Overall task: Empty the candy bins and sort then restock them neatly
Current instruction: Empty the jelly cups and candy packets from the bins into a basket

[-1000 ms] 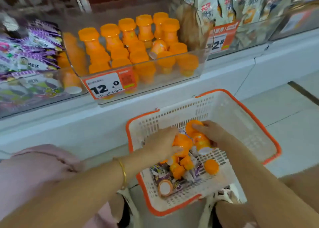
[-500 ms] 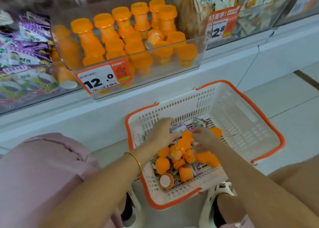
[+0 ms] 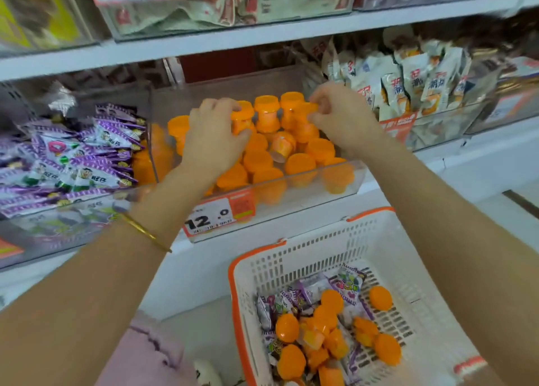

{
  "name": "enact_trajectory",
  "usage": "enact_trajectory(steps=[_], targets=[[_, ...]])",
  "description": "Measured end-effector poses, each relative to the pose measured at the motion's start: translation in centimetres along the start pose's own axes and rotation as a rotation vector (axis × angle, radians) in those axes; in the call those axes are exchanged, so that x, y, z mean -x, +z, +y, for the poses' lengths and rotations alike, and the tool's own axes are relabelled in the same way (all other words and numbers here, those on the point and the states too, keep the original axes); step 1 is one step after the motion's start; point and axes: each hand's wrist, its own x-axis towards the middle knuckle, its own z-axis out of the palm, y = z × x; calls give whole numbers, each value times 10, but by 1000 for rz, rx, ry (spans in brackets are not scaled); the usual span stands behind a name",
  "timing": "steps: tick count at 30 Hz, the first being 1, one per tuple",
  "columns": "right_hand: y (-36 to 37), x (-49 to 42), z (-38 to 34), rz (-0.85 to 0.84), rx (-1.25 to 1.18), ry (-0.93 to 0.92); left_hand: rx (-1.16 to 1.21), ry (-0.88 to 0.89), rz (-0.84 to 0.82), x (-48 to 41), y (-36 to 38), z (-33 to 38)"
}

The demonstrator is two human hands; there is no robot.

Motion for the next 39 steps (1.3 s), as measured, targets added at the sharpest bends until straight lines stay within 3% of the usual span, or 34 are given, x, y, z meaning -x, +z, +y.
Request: enact_trajectory(steps=[5,12,17,26,34,39], targets=[[47,-72,17,-149,320,7,-269,-322,-177,-41,22,-39],[80,-120,27,-298,633,-66,-589,-422,-349,-73,47,-60],[93,-136,35,-332,579,-73,-660,-435,-386,-85,50,-68],[97,-152,24,-387,326,100,-563,-265,-407,-94,55,-75],[84,-142,34,-379,184,9,-563,3,-284,-92,58,-80],[84,-141,39,-377,143,-29,-298,1,-334,-98,57,-71]])
